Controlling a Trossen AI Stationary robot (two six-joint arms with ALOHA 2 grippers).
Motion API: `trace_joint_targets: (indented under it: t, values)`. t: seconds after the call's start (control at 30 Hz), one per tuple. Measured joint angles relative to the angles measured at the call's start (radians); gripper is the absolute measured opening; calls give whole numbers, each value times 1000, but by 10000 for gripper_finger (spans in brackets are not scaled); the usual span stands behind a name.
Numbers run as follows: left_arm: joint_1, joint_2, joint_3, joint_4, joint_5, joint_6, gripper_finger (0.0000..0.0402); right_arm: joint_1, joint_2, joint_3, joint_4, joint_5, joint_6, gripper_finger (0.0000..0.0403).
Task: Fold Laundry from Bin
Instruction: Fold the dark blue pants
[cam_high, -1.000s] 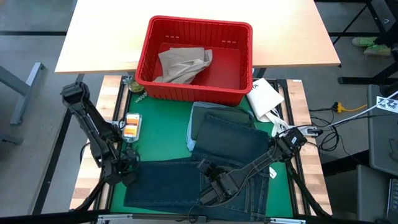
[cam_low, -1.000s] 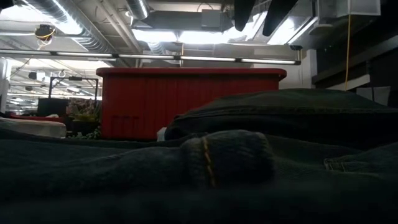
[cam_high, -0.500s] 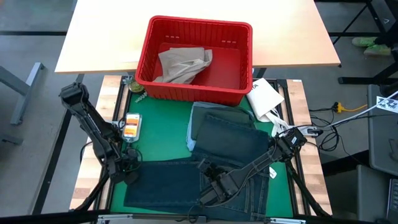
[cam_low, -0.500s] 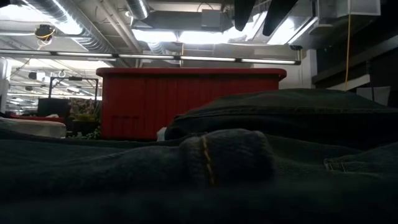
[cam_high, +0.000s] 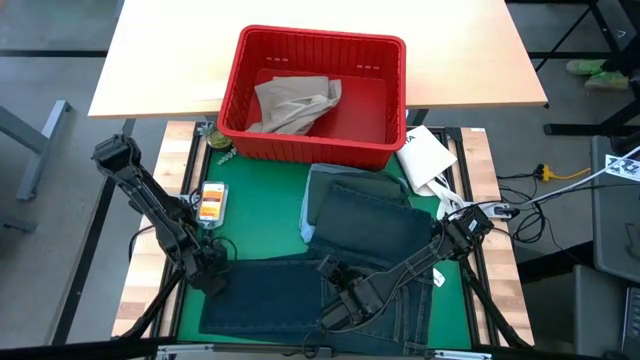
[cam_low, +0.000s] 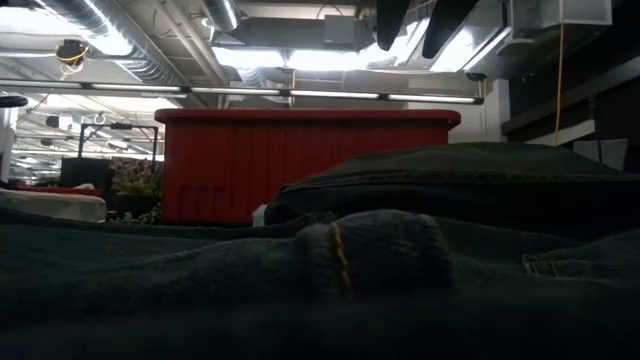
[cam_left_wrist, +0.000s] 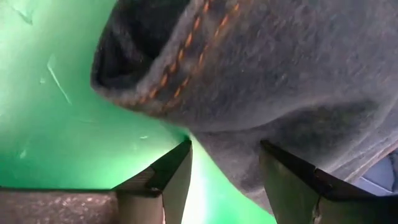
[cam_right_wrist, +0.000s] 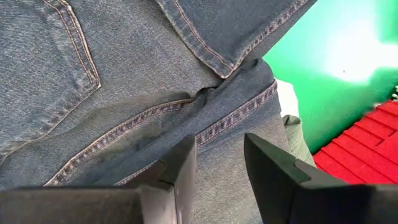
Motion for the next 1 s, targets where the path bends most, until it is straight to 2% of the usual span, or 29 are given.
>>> trace_joint_targets:
  t: [0.1, 0.27, 0.47, 0.6, 0.77, 1.0]
  values:
    - [10, 0, 0, -2, 0, 0, 179, 0, 0, 0, 0, 0, 0, 137]
    - [9, -1, 1, -3, -68, -33, 179, 1, 0, 0, 0, 0, 2, 137]
    - [9, -1, 1, -3, -74, -36, 168, 1, 0, 0, 0, 0, 7, 137]
    - [9, -1, 1, 11, -76, -29, 122, 8, -3, 0, 0, 1, 7, 137]
    - [9, -1, 6, 19, -7, -29, 22, 22, -40, 0, 0, 39, 4, 137]
    - [10, -2, 87, 18, 105, 57, 4, 26, -78, 1, 0, 54, 31, 137]
